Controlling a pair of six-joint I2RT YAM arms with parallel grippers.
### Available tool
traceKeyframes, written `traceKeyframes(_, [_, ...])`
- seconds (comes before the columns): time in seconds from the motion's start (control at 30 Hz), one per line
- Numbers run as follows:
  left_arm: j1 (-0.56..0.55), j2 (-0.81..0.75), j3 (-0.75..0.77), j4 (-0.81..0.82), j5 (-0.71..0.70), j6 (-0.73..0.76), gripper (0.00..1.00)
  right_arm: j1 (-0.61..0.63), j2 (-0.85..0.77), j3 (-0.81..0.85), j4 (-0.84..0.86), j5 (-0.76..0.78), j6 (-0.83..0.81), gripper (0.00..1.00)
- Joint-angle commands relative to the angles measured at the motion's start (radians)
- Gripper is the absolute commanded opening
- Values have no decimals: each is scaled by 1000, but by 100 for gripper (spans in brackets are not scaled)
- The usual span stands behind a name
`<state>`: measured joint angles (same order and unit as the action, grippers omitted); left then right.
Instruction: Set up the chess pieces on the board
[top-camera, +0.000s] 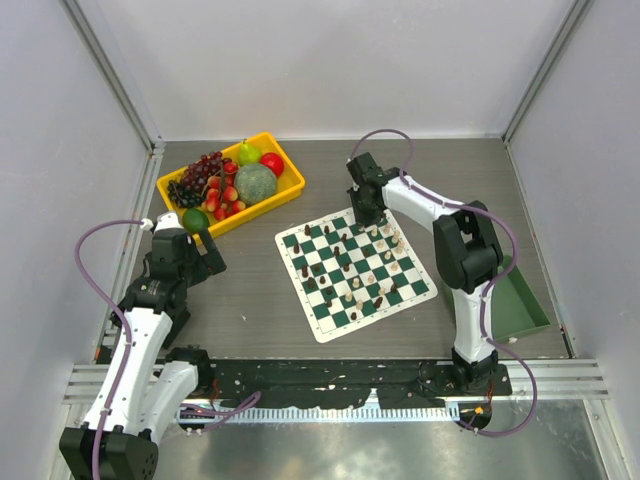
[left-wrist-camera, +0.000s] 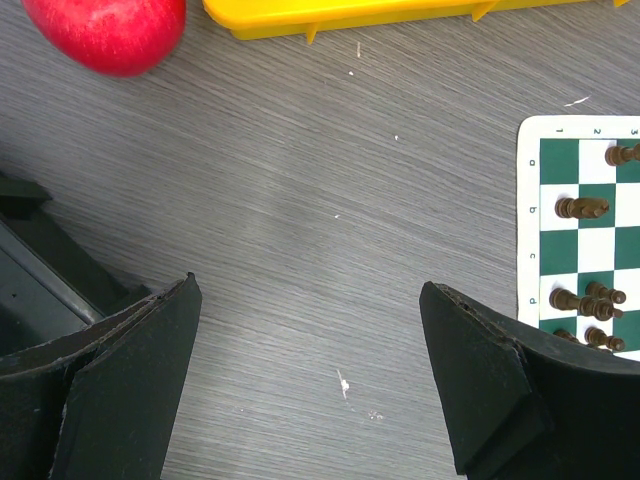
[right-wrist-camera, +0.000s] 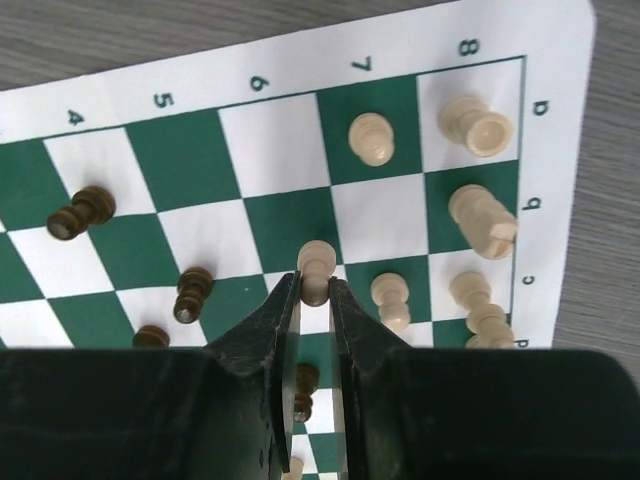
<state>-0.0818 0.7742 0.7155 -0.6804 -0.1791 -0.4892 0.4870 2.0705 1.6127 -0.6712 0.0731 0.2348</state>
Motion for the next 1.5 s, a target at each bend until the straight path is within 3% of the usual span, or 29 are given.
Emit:
traceKeyframes(0.0, [5, -7, -2, 27, 0, 3, 99, -21, -56, 42, 22, 73, 15, 16])
traceKeyframes(1.47, [5, -4, -5, 27, -3, 6, 99, -47, 14, 24, 53, 48, 44, 16])
